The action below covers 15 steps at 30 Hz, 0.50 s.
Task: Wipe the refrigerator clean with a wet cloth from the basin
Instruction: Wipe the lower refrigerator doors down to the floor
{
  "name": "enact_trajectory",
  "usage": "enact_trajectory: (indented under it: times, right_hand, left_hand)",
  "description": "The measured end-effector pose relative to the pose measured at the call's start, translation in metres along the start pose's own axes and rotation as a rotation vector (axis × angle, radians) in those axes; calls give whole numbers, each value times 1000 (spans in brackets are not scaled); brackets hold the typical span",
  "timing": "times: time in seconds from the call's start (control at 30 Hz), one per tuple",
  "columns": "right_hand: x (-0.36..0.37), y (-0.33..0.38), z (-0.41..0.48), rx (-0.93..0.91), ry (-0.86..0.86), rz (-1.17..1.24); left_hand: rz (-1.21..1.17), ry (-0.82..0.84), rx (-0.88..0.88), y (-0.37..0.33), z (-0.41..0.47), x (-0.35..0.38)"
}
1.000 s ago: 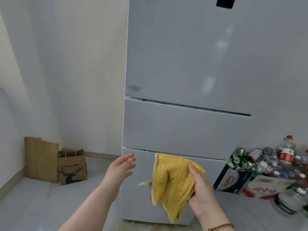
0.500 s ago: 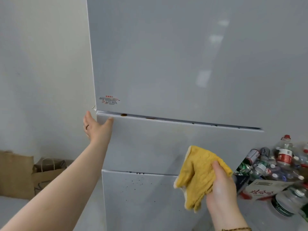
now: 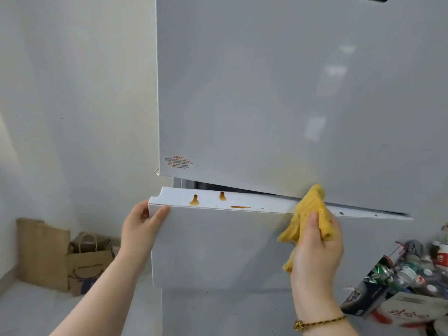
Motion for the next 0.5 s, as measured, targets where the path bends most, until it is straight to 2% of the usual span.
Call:
enact_trajectory:
  times: [0.07,0.2,0.27,0.37,0.5]
  right_hand:
    - [18,1,-9,-192,81,-157]
    - [57,-7,-39,-488,373,-866]
    - [72,-5,-49,-581,490,-1060]
    - [96,9,-63,-640,618,-1081]
    - [117,23,-99,-834,820,-938]
  left_hand:
    - [30,7,8,3,-16,-13]
    - [60,39,17,2,-33,-31]
    - [97,81,38,0,-38,-38]
    - [136,114,74,-2,-44,-46]
    - [130,139,94,-4,-52,-49]
Point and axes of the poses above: each hand's wrist, its own z-axis towards the middle knuckle, its own x-axis out of the palm, y = z × x, the point moved 2 cm from there along z, towards the middle knuckle, and after that the axes turned 5 degrees about -z, right-handed, at the moved point
